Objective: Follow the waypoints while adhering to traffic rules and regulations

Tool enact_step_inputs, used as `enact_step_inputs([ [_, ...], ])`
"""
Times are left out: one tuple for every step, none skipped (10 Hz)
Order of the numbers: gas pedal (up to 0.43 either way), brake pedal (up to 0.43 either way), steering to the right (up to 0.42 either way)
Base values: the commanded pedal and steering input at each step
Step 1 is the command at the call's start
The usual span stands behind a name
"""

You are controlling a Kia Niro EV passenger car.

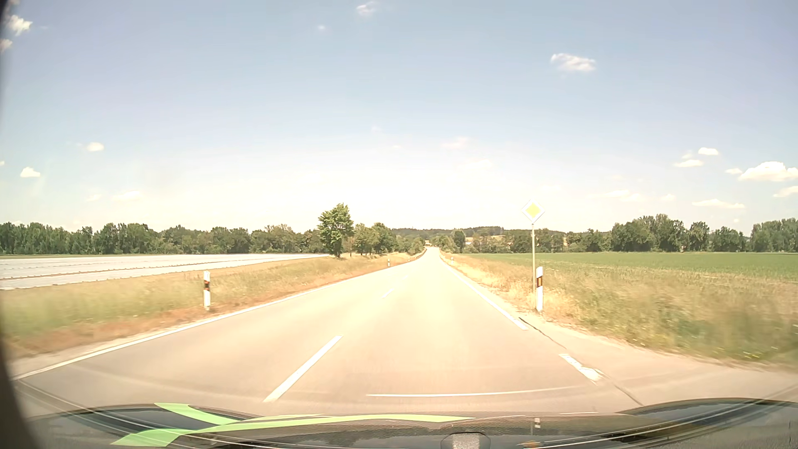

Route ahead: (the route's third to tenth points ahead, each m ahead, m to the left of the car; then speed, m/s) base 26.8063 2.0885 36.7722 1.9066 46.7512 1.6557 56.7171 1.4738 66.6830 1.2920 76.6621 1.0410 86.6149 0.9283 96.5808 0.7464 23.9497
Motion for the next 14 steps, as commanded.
enact_step_inputs([
  [0.248,0.0,0.002],
  [0.24,0.0,0.003],
  [0.24,0.0,0.002],
  [0.24,0.0,0.002],
  [0.248,0.0,0.002],
  [0.268,0.0,0.002],
  [0.28,0.0,0.003],
  [0.28,0.0,0.002],
  [0.28,0.0,0.003],
  [0.28,0.0,0.002],
  [0.28,0.0,0.003],
  [0.28,0.0,0.002],
  [0.28,0.0,0.002],
  [0.28,0.0,0.002],
])
